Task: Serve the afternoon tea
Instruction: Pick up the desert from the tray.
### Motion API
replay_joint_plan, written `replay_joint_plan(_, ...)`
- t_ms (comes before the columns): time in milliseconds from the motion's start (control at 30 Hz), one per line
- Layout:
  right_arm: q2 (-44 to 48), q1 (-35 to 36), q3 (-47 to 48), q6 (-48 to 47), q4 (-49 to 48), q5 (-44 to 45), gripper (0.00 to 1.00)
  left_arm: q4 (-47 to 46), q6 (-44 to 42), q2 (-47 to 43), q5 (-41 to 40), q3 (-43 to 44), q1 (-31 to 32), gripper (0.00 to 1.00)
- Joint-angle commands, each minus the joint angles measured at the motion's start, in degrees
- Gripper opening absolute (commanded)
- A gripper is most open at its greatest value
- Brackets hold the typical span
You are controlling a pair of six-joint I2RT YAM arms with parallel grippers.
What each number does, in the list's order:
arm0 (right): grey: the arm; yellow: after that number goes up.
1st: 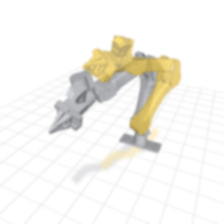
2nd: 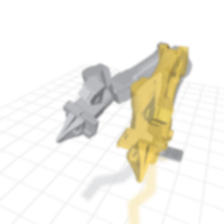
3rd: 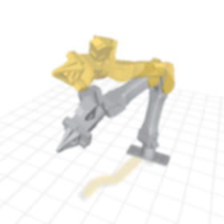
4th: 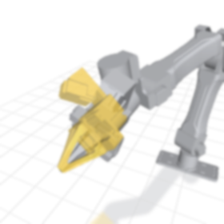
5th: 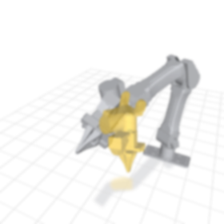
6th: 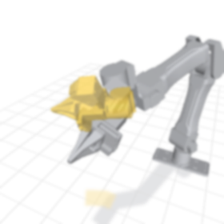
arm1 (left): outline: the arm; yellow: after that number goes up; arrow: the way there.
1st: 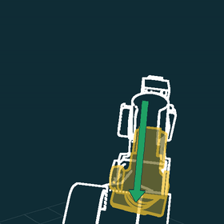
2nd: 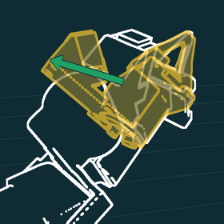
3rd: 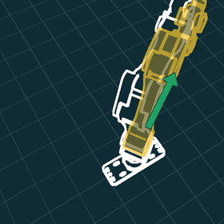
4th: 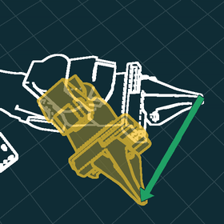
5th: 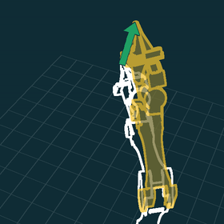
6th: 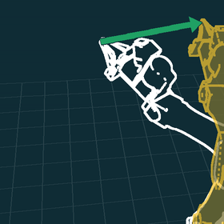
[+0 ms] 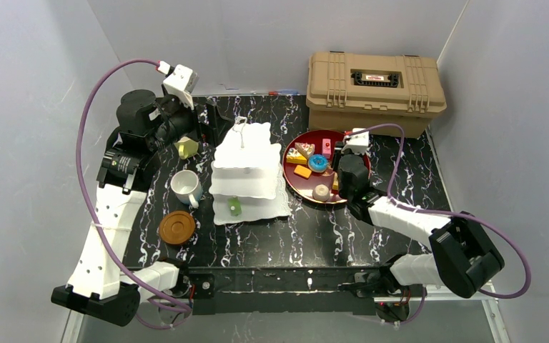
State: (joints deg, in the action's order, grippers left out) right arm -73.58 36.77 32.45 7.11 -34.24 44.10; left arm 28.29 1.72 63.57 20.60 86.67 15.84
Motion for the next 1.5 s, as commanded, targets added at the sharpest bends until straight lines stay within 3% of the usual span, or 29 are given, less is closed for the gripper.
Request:
replay_joint_plan(0,2.44,-0.21,0.92,-1.83,-3.35,-1.20,0.01,-1.14,0.04,-0.22,1.11,0.62,-0.51,0.94)
replay_joint_plan(333,7.02,-0.21,2.74,-2.98,-0.96,-5.68,0.01,-1.40,0.32,-0.01,1.37,0.77,-0.54,0.93)
replay_joint_plan(1167,4.68,-0.21,-4.86,-2.45,-3.14,-4.17,0.01,-1.40,0.22,-0.20,1.20,0.35,-0.64,0.92)
replay_joint_plan(1467,7.12,-0.21,-11.84,-0.86,-9.48,-4.05,0.04,-1.58,0.40,-0.28,1.52,0.05,-0.65,0.92)
